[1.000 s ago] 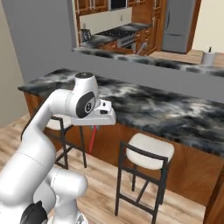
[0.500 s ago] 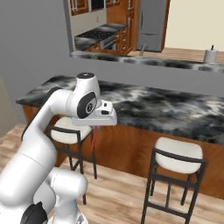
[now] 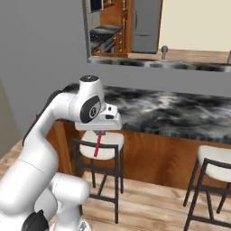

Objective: Take a straw from the drawer in front and place it inside the glass cup on the dining counter.

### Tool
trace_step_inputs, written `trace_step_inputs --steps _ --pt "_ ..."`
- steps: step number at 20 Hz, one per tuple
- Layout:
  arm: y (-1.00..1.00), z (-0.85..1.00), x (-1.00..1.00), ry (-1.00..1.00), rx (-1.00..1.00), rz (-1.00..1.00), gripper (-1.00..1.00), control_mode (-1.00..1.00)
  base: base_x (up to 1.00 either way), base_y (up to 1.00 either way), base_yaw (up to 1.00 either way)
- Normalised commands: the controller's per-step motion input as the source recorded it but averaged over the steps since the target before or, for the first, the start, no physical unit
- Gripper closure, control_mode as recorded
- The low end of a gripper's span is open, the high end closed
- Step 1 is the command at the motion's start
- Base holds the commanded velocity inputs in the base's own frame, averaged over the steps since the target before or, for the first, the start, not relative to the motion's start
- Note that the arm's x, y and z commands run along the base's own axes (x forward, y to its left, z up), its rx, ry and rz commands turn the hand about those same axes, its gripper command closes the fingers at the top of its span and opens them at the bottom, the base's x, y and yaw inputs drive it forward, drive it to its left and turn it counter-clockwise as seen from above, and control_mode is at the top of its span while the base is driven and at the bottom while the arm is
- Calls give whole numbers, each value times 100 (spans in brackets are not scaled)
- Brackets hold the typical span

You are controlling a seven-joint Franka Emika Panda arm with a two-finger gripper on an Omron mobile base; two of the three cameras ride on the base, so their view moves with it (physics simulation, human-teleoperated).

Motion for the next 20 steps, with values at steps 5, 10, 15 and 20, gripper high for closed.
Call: trace_step_inputs --steps 5,10,15,20 --pt "0 0 0 0 0 0 100 100 56 98 -20" --pt "0 0 0 0 0 0 100 100 38 60 -11" --pt "0 0 0 0 0 0 100 100 36 31 -4" --pt "0 0 0 0 0 0 100 100 48 18 0"
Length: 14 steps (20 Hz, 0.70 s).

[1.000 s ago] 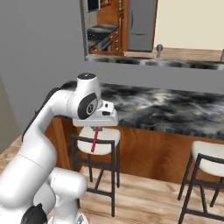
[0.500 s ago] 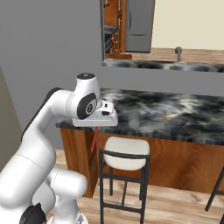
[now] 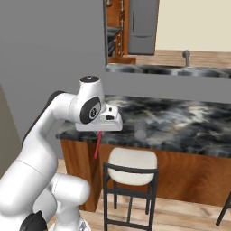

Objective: Take a straw from the drawer in front and place it inside the glass cup on the dining counter.

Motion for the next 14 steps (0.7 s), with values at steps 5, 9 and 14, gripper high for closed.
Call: trace_step_inputs --steps 5,9,14 --pt "0 0 0 0 0 0 100 100 46 15 0" --pt "0 0 0 0 0 0 100 100 17 8 0" --pt "-1 0 0 -7 4 0 100 -100 0 0 0"
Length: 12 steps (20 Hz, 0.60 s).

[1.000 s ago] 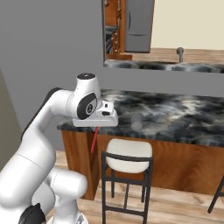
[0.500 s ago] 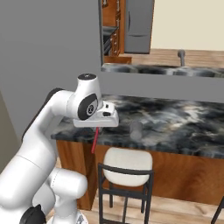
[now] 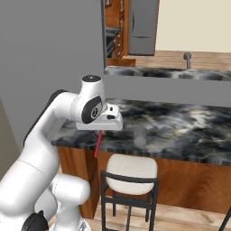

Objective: Take a straw from the drawer in front and place it inside the glass cup on the dining counter.

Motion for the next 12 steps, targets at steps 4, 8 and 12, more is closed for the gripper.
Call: trace_step_inputs --steps 4,8,12 --pt "-11 22 6 -17 10 2 100 -100 0 0 0" --pt "-20 37 15 -21 11 0 100 -100 0 0 0" --pt "-13 14 32 -23 4 0 100 -100 0 0 0"
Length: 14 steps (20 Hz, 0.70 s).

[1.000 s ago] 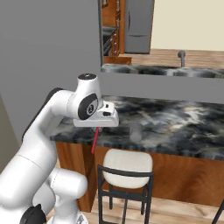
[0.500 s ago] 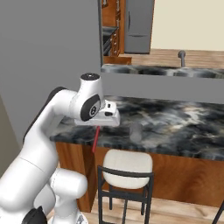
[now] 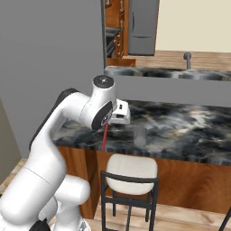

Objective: Take a straw from the drawer in front and place it inside the glass cup on the dining counter.

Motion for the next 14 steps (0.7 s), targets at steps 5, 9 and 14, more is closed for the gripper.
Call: trace_step_inputs --steps 5,9,14 --pt "-4 16 46 -17 0 -6 100 -100 0 0 0" --pt "0 11 60 -7 0 -16 100 -100 0 0 0" --pt "-5 19 71 0 4 -22 100 -100 0 0 0"
